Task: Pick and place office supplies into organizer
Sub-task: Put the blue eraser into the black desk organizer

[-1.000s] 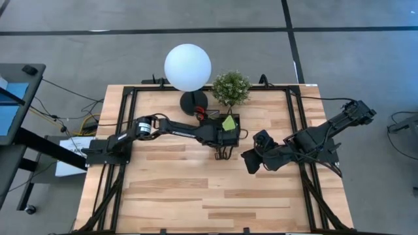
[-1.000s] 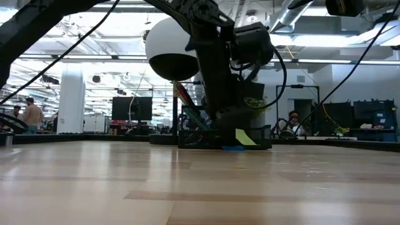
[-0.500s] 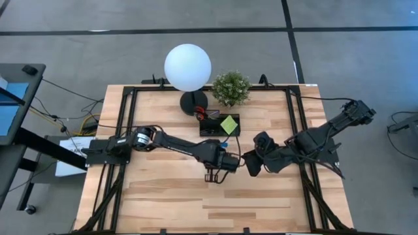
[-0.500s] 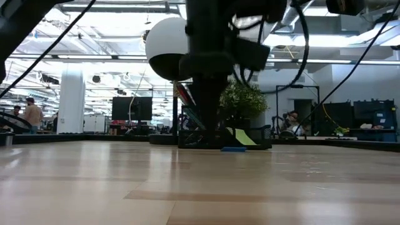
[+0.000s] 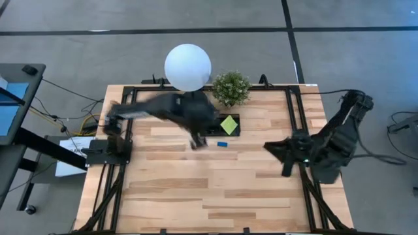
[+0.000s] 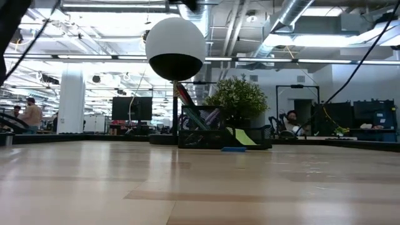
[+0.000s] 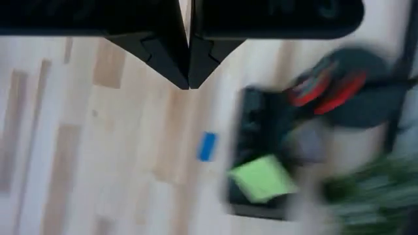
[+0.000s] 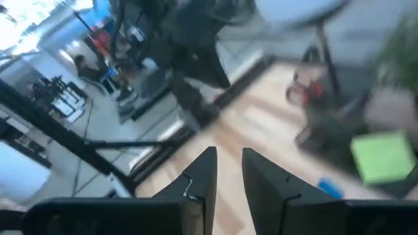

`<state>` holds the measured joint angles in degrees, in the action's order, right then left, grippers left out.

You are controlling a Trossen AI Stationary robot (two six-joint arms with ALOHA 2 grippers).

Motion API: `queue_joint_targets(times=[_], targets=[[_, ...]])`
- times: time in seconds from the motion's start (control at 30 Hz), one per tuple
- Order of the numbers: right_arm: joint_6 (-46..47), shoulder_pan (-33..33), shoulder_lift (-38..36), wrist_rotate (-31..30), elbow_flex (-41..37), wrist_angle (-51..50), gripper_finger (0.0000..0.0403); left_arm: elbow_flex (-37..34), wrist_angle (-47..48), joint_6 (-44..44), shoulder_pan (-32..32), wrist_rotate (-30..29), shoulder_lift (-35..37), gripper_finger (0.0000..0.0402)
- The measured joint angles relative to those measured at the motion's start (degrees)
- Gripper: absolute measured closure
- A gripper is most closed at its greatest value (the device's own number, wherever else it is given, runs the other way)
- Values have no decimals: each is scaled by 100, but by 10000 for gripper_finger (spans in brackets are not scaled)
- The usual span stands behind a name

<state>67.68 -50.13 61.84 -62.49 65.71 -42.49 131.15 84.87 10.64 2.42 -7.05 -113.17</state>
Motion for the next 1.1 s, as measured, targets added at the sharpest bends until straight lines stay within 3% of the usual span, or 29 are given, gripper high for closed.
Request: queue_joint_targets(times=[0.1,0.2,0.4,0.53,0.63,0.73,0.8,0.87,1.0,1.1], targets=[[-376,-215,-170,-515,-113,-166,337,-19,-15,160,-188,-507,825,401],[-285,50,-92,-608,-525,-186,337,-17,-115,-133,-199,-954,1639,401],[887,587,-187,-442,-1687,-38,337,-214,-227,-205,-157,-706,2787,401],[728,760,-363,-140,-2794,1369,337,-1164,-490,-463,-43,-604,3606,401],[50,869,-438,208,-3784,3716,337,-2339,-1326,-904,-23,-236,4282,401],[-1117,1159,-333,673,-4686,6510,337,-3562,-2551,-1390,-22,343,4986,401],[-2060,1531,-199,1122,-5126,8079,337,-4238,-3311,-1548,-18,387,5438,401],[-3146,2054,-20,1963,-5310,9127,337,-4727,-3792,-1568,-38,268,5845,401],[-4878,3178,511,4052,-5095,9598,337,-5230,-3983,-1183,-119,-81,6470,401],[-5281,3697,915,4726,-4795,9176,337,-5440,-3992,-778,-123,-283,6833,401]])
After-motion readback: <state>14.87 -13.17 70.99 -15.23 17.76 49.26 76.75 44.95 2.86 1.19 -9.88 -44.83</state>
